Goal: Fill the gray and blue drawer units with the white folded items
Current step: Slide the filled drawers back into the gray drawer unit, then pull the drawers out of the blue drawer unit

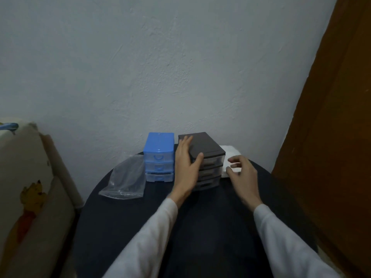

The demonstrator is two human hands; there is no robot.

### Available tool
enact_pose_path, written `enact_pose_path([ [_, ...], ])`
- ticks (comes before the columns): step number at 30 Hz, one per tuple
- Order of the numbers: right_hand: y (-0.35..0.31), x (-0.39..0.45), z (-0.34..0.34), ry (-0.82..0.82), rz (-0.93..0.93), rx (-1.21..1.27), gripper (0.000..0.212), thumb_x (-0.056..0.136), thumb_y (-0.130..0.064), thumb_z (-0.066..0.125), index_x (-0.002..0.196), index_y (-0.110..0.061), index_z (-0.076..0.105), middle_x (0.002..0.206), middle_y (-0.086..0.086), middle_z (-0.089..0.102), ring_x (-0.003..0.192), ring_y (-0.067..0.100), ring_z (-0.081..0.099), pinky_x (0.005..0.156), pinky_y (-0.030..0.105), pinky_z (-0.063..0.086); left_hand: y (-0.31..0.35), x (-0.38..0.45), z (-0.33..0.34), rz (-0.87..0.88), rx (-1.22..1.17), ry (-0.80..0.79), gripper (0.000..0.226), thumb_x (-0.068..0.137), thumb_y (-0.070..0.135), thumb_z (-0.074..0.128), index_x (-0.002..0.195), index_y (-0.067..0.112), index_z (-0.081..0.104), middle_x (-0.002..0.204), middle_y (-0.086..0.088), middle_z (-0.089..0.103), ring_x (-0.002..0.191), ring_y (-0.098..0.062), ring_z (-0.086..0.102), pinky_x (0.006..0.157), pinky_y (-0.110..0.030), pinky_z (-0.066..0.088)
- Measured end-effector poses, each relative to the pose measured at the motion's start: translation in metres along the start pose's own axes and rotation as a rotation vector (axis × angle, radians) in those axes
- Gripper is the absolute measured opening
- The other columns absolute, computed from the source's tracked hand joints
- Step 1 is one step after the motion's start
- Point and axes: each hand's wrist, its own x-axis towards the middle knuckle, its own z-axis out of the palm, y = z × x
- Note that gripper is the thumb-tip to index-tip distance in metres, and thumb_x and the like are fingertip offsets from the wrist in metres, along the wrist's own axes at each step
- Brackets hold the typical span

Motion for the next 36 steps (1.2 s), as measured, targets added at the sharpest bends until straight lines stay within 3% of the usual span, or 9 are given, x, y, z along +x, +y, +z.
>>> enact_pose_path([
  [3, -0.013, 0.004, 0.003, -0.109, 0.124, 0.226, 0.035, 0.091, -0.012, 0.055, 0.126, -0.015, 0.050, 0.115, -0.008, 0.050, 0.107, 0.007, 0.049, 0.082, 0.012, 0.041, -0.002, -0.029, 0.010, -0.135, -0.075, 0.086, 0.051, 0.094, 0.015, 0.050, 0.142, 0.023, 0.033, 0.149, -0.001, 0.031, 0.138, -0.015, 0.027, 0.116, -0.039, 0.024],
  [8, -0.023, 0.002, 0.018, -0.176, 0.169, 0.394, 0.032, 0.092, -0.005, 0.052, 0.120, -0.020, 0.049, 0.111, -0.002, 0.058, 0.104, 0.011, 0.056, 0.087, 0.021, 0.043, 0.000, -0.034, 0.013, -0.193, -0.156, 0.041, 0.056, 0.096, 0.017, 0.047, 0.146, 0.022, 0.023, 0.149, 0.002, 0.032, 0.135, -0.012, 0.032, 0.114, -0.039, 0.029],
  [12, -0.028, 0.000, 0.022, -0.217, 0.172, 0.388, 0.040, 0.092, -0.004, 0.052, 0.131, -0.013, 0.046, 0.113, -0.003, 0.056, 0.103, 0.008, 0.053, 0.088, 0.021, 0.043, -0.004, -0.017, 0.006, -0.219, -0.136, 0.039, 0.057, 0.096, 0.018, 0.048, 0.147, 0.018, 0.023, 0.146, -0.001, 0.037, 0.132, -0.016, 0.038, 0.112, -0.041, 0.032],
  [24, -0.032, 0.000, 0.022, -0.282, 0.156, 0.283, 0.052, 0.091, -0.004, 0.053, 0.140, -0.014, 0.037, 0.132, 0.004, 0.052, 0.110, 0.005, 0.046, 0.093, 0.019, 0.039, -0.010, -0.015, -0.001, -0.181, -0.069, -0.014, 0.063, 0.095, 0.013, 0.047, 0.149, 0.018, 0.016, 0.149, -0.001, 0.032, 0.134, -0.015, 0.034, 0.114, -0.039, 0.029],
  [27, -0.037, -0.001, 0.020, -0.242, 0.106, 0.199, 0.051, 0.091, -0.004, 0.053, 0.138, -0.013, 0.038, 0.131, 0.004, 0.051, 0.109, 0.004, 0.042, 0.091, 0.014, 0.034, -0.007, -0.017, -0.005, -0.153, -0.033, -0.012, 0.060, 0.095, 0.010, 0.047, 0.148, 0.016, 0.018, 0.146, 0.004, 0.032, 0.133, -0.009, 0.032, 0.114, -0.030, 0.026],
  [29, -0.042, -0.003, 0.019, -0.153, 0.029, 0.126, 0.048, 0.089, -0.001, 0.052, 0.135, -0.009, 0.040, 0.128, 0.005, 0.049, 0.109, 0.004, 0.038, 0.092, 0.011, 0.028, -0.003, -0.016, -0.013, -0.103, 0.002, 0.058, 0.052, 0.094, 0.004, 0.047, 0.143, 0.013, 0.031, 0.136, 0.005, 0.040, 0.127, -0.007, 0.036, 0.108, -0.023, 0.029],
  [32, -0.048, -0.003, 0.024, -0.053, -0.166, -0.026, 0.045, 0.087, 0.002, 0.051, 0.131, -0.009, 0.046, 0.131, 0.005, 0.048, 0.120, 0.010, 0.041, 0.100, 0.014, 0.028, -0.001, -0.004, -0.037, 0.029, 0.149, 0.219, 0.037, 0.089, -0.006, 0.046, 0.122, 0.006, 0.054, 0.122, -0.006, 0.055, 0.113, -0.014, 0.049, 0.093, -0.013, 0.032],
  [36, -0.072, 0.000, 0.041, -0.173, -0.309, -0.068, 0.044, 0.085, 0.004, 0.051, 0.128, -0.007, 0.051, 0.129, 0.004, 0.052, 0.117, 0.009, 0.046, 0.095, 0.005, 0.025, -0.006, 0.025, -0.075, 0.010, 0.286, 0.355, 0.034, 0.088, -0.003, 0.047, 0.119, 0.004, 0.056, 0.122, -0.011, 0.055, 0.114, -0.021, 0.048, 0.090, -0.015, 0.030],
])
